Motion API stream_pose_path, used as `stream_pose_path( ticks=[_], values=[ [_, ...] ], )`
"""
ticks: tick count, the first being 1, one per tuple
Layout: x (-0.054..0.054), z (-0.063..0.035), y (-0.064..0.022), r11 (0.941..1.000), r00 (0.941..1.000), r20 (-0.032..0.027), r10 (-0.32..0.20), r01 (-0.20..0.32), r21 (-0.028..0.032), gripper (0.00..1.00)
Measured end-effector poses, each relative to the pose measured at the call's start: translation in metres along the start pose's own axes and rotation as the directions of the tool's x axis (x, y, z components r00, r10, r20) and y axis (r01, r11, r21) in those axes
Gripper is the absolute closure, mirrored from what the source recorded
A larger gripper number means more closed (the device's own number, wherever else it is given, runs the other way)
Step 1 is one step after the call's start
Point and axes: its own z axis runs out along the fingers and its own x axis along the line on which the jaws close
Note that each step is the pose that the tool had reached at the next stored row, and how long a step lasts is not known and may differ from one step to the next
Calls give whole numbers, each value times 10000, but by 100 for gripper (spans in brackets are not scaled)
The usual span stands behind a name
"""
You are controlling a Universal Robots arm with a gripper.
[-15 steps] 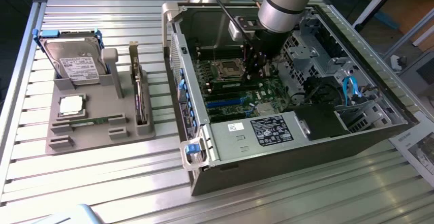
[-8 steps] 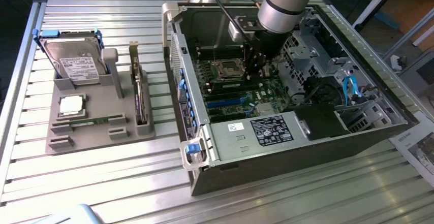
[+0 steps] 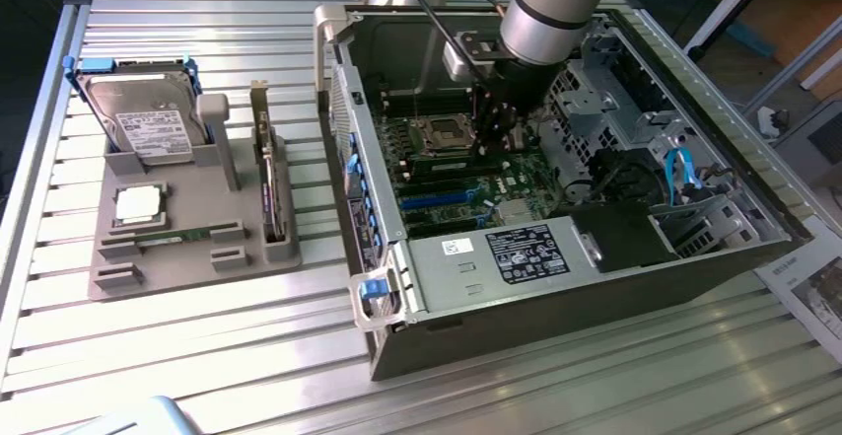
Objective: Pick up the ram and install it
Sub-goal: 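Insert the ram into the slot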
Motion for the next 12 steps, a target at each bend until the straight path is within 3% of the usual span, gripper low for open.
stream_pose_path(
  ticks=[3, 12],
  values=[
    [0, -1, -12, 10000, 10000, -65, 1, -1, 0, 88],
    [1, 1, -13, 10000, 10000, -83, 0, 0, 0, 88]
  ],
)
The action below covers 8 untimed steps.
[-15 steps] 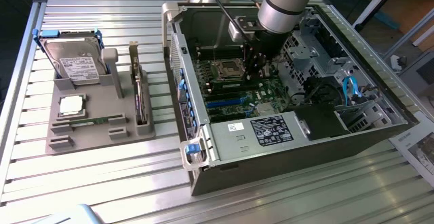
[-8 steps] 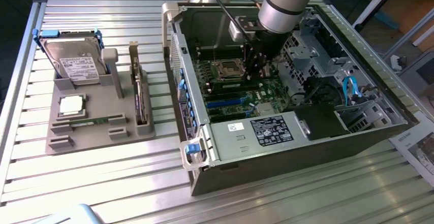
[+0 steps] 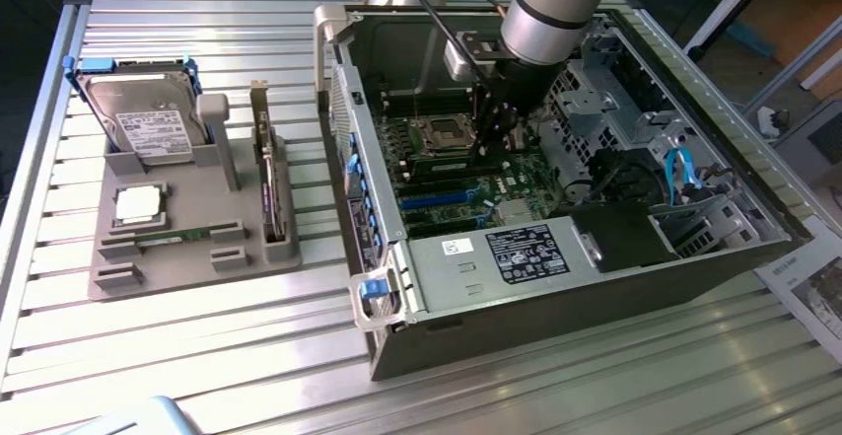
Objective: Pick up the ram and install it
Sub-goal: 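Insert the ram into the slot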
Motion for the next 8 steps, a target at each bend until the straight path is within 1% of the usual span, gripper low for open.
stream_pose_path(
  ticks=[8],
  values=[
    [0, 7, 0, 10000, 10000, 1, 1, -1, 1, 88]
  ],
)
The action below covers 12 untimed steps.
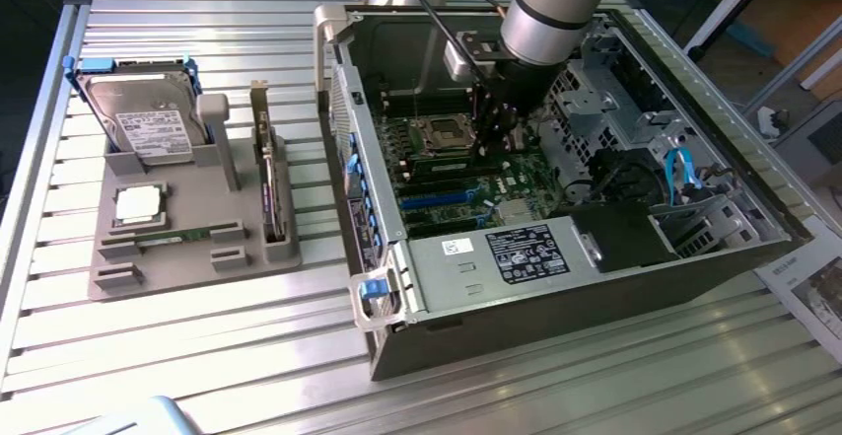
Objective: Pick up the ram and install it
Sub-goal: 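Insert the ram into the slot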
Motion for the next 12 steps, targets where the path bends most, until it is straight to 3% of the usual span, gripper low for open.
stream_pose_path(
  ticks=[6, 7, 12],
  values=[
    [0, 0, 0, 10000, 10000, 1, -1, 1, 1, 87],
    [0, 1, 0, 10000, 10000, 2, 0, 0, 1, 81],
    [0, 0, 0, 10000, 10000, 0, 0, 0, 0, 81]
  ],
)
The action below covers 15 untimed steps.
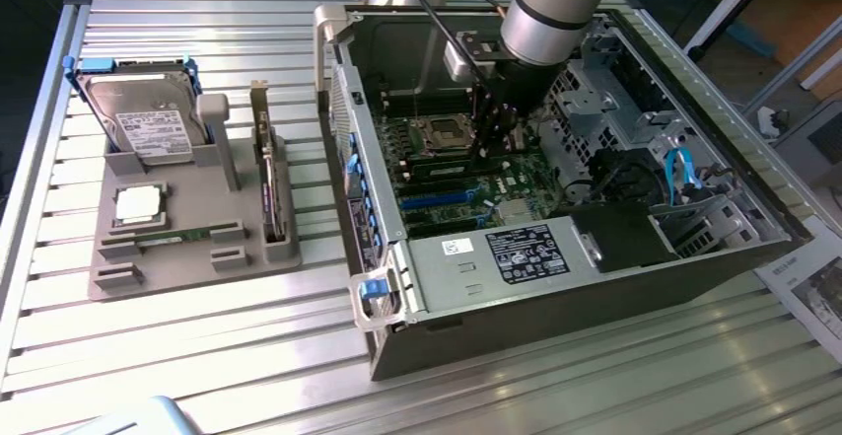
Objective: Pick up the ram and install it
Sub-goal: 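Insert the ram into the slot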
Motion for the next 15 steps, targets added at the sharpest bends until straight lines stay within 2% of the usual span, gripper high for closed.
stream_pose_path(
  ticks=[5, 9, 13, 14, 15],
  values=[
    [1, -33, 1, 10000, 10000, 0, 0, 0, 0, 81],
    [1, -134, 4, 10000, 10000, 2, 0, 0, 0, 81],
    [3, -320, 10, 10000, 10000, 2, -1, 1, 0, 81],
    [4, -385, 10, 10000, 10000, 2, -1, 1, -1, 81],
    [5, -502, 10, 10000, 10000, 2, -1, 1, -1, 81]
  ],
)
